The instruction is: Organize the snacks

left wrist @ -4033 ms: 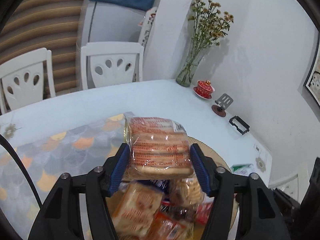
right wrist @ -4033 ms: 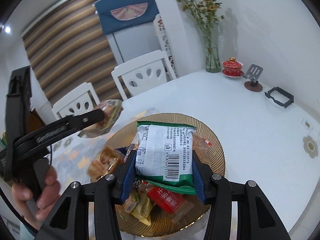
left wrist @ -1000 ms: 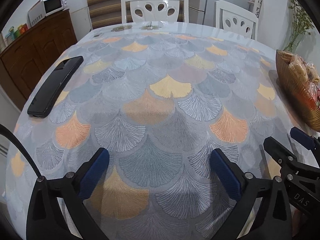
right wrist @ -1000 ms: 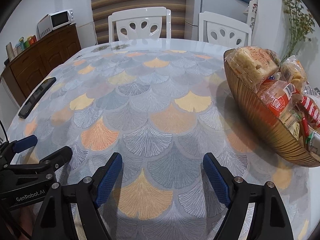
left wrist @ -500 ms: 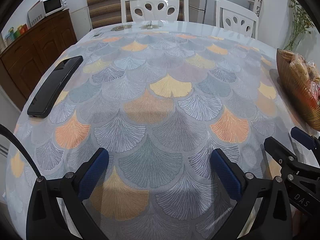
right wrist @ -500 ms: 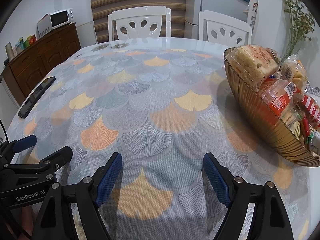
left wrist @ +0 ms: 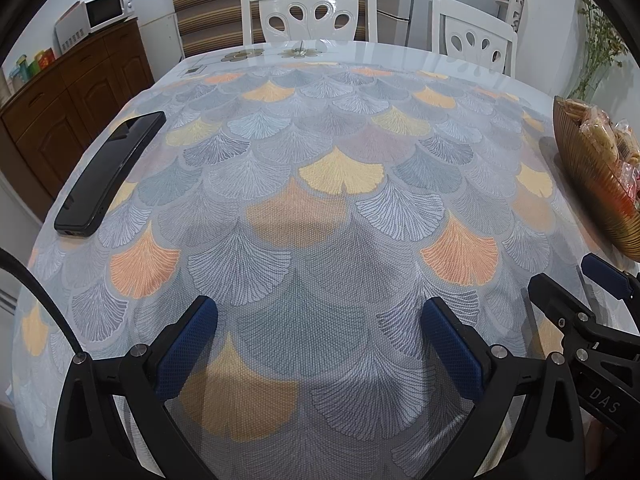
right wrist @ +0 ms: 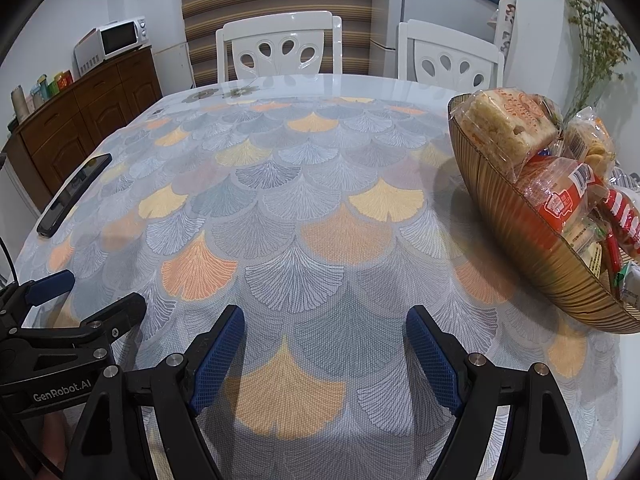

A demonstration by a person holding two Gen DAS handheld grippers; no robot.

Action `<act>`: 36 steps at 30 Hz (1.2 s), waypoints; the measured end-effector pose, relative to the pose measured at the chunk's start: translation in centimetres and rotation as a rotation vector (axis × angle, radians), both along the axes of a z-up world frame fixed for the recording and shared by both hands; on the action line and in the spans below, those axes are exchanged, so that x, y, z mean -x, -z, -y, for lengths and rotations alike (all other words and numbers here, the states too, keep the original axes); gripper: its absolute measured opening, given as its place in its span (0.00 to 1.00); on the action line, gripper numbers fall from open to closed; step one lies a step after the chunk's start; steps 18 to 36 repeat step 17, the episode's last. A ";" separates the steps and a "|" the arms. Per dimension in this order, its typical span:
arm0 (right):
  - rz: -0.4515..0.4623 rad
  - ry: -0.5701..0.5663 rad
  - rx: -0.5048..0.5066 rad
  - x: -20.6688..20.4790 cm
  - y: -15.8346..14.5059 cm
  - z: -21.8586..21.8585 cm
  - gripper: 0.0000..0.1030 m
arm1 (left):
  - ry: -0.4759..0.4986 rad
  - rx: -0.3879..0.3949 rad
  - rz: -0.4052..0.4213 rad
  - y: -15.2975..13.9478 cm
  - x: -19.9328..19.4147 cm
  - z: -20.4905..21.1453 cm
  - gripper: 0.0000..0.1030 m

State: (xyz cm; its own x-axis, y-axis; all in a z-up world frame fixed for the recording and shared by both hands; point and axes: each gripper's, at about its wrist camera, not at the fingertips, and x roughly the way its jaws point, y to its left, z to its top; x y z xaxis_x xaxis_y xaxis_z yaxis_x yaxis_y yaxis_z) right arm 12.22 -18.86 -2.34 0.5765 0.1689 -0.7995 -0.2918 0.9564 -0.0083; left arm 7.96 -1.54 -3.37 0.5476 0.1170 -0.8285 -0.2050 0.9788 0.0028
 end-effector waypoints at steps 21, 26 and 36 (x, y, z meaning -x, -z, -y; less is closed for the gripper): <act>-0.002 0.001 -0.001 0.1 0.1 0.0 0.79 | -0.003 -0.003 0.002 0.2 -0.2 -0.1 0.99; -0.002 0.001 -0.001 0.1 0.1 0.0 0.79 | -0.003 -0.003 0.002 0.2 -0.2 -0.1 0.99; -0.002 0.001 -0.001 0.1 0.1 0.0 0.79 | -0.003 -0.003 0.002 0.2 -0.2 -0.1 0.99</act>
